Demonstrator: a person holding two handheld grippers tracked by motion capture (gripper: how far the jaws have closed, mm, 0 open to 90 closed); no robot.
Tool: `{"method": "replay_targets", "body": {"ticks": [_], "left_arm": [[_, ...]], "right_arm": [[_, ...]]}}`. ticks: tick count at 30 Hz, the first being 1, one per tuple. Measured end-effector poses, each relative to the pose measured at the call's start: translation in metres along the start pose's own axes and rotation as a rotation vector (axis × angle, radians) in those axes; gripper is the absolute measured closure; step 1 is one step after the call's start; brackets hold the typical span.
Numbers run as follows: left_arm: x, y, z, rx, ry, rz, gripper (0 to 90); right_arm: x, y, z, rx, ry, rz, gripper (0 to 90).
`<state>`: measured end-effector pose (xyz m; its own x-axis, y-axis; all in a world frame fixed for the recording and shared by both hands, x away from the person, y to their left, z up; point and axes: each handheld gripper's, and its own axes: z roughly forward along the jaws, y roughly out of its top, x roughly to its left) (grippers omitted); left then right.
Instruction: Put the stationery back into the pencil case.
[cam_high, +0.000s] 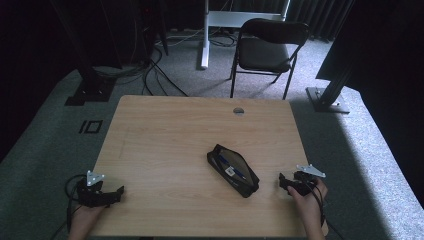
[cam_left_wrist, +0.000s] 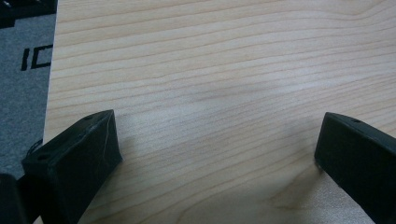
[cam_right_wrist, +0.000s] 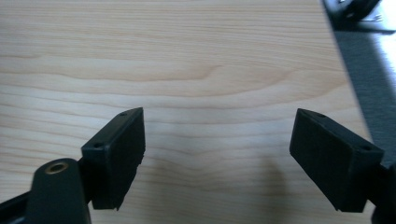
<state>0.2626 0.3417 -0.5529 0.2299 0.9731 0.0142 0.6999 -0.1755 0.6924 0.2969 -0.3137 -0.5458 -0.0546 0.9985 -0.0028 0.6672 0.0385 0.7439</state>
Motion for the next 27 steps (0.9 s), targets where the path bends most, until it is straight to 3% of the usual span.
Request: {"method": "replay_targets", "body": {"ticks": [2,7,12,21,27], "left_arm": [[0.000,0.000,0.000,0.000,0.000,0.001,0.2],[0.000,0.000,0.000,0.000,0.000,0.001,0.2],[0.000,0.000,0.000,0.000,0.000,0.001,0.2],[0.000,0.000,0.000,-0.001,0.000,0.000,0.2],[0.000,0.000,0.000,-0.001,0.000,0.001,0.2]], "right_arm": [[-0.001,-0.003,0.000,-0.001,-0.027,-0.012,13.6],[-0.002,-0.011,0.001,0.004,-0.040,0.013,12.7],[-0.003,-0.016,-0.002,-0.007,-0.110,0.009,10.7],[-0.005,-0.020,-0.004,0.023,-0.050,0.072,10.8],[-0.006,-0.019,-0.004,0.024,-0.040,0.069,10.8]]}}
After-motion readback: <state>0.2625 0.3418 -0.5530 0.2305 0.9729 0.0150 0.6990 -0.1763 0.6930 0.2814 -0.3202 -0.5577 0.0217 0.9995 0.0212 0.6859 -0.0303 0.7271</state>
